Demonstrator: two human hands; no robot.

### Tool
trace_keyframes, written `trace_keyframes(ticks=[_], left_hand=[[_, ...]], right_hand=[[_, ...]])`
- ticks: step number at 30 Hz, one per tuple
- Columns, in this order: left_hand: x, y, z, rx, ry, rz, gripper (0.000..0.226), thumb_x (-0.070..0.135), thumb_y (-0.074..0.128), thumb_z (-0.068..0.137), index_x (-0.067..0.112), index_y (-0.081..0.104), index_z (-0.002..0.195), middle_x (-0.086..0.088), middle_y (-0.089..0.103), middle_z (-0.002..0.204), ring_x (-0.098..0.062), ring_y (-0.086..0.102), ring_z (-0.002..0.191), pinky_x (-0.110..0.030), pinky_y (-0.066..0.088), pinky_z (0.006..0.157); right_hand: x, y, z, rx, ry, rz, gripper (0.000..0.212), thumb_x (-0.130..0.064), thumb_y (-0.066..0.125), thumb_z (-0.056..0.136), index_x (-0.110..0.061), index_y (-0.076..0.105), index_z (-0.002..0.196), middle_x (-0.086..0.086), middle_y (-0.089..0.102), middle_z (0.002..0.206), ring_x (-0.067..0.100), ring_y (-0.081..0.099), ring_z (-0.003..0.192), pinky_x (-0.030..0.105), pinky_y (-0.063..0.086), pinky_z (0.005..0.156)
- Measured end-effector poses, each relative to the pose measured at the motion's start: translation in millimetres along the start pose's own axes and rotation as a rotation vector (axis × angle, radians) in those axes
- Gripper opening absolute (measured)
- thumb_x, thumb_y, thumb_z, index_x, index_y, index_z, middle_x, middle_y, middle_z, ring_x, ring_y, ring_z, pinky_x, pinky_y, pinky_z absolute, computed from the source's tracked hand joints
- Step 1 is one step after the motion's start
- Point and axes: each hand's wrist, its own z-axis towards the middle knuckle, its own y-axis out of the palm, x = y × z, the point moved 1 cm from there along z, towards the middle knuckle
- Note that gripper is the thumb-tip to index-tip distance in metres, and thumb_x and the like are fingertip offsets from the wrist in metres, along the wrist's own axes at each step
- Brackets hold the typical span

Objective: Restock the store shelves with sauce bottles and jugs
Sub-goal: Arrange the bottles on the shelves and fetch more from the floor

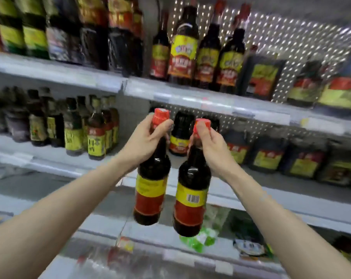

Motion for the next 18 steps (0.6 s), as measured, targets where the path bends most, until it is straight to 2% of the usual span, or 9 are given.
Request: trace_keyframes(ticks=[3, 5, 7, 9, 10, 12, 13, 18], left_hand=[[69, 0, 36, -0.025, 0.087, -0.067, 0.022, 0.035, 0.050, 0.097, 0.017, 0.050, 0.084, -0.008, 0.057, 0.070, -0.016, 0.056, 0.064, -0.031, 0.046, 0.066], [109, 2, 54, -0.019, 0.152, -0.114, 0.022, 0.034, 0.050, 0.097, 0.016, 0.047, 0.086, -0.007, 0.055, 0.066, -0.013, 0.055, 0.056, -0.025, 0.046, 0.057], [143, 4, 68, 0.007, 0.218, -0.131, 0.023, 0.034, 0.049, 0.097, 0.016, 0.047, 0.085, -0.002, 0.054, 0.063, -0.009, 0.054, 0.052, -0.021, 0.046, 0.054], [169, 4, 80, 0.005, 0.276, -0.126, 0.026, 0.039, 0.049, 0.097, 0.018, 0.047, 0.083, -0.002, 0.055, 0.066, -0.013, 0.056, 0.060, -0.026, 0.051, 0.062], [181, 5, 86, -0.007, 0.302, -0.138, 0.028, 0.042, 0.049, 0.096, 0.019, 0.048, 0.082, -0.003, 0.055, 0.068, -0.017, 0.057, 0.064, -0.034, 0.051, 0.069], [198, 6, 98, -0.008, 0.349, -0.157, 0.030, 0.047, 0.049, 0.095, 0.020, 0.049, 0.082, -0.005, 0.056, 0.070, -0.023, 0.057, 0.068, -0.047, 0.050, 0.077], [207, 7, 103, 0.002, 0.379, -0.156, 0.031, 0.048, 0.049, 0.095, 0.019, 0.049, 0.084, -0.006, 0.057, 0.070, -0.024, 0.058, 0.068, -0.049, 0.050, 0.078], [231, 20, 135, 0.081, 0.499, -0.137, 0.030, 0.046, 0.047, 0.096, 0.018, 0.051, 0.086, -0.004, 0.058, 0.073, -0.020, 0.059, 0.069, -0.036, 0.049, 0.073]], right_hand=[[-69, -35, 15, 0.129, -0.076, 0.003, 0.066, -0.073, 0.033, 0.081, -0.011, 0.055, 0.076, 0.014, 0.060, 0.074, 0.031, 0.060, 0.074, 0.048, 0.049, 0.085], [-106, -56, 24, 0.185, -0.117, 0.042, 0.074, -0.082, 0.036, 0.076, -0.009, 0.053, 0.078, 0.015, 0.050, 0.071, 0.030, 0.052, 0.068, 0.057, 0.048, 0.084], [-137, -75, 32, 0.240, -0.149, 0.053, 0.079, -0.085, 0.036, 0.073, -0.009, 0.055, 0.079, 0.012, 0.050, 0.073, 0.027, 0.051, 0.066, 0.060, 0.049, 0.081], [-163, -90, 38, 0.284, -0.199, 0.023, 0.082, -0.085, 0.033, 0.075, -0.006, 0.056, 0.077, 0.012, 0.051, 0.072, 0.025, 0.051, 0.065, 0.056, 0.050, 0.081], [-175, -96, 40, 0.302, -0.239, 0.007, 0.085, -0.085, 0.032, 0.077, -0.003, 0.056, 0.077, 0.012, 0.051, 0.072, 0.024, 0.050, 0.064, 0.055, 0.050, 0.077], [-192, -106, 48, 0.332, -0.321, -0.009, 0.087, -0.083, 0.032, 0.076, 0.001, 0.055, 0.077, 0.013, 0.049, 0.071, 0.025, 0.046, 0.063, 0.048, 0.044, 0.068], [-199, -110, 53, 0.346, -0.352, -0.003, 0.085, -0.082, 0.033, 0.075, 0.001, 0.055, 0.076, 0.013, 0.048, 0.070, 0.025, 0.043, 0.061, 0.044, 0.040, 0.066], [-220, -126, 84, 0.426, -0.477, 0.002, 0.095, -0.080, 0.036, 0.076, 0.014, 0.049, 0.077, 0.015, 0.048, 0.068, 0.026, 0.043, 0.059, 0.039, 0.037, 0.064]])
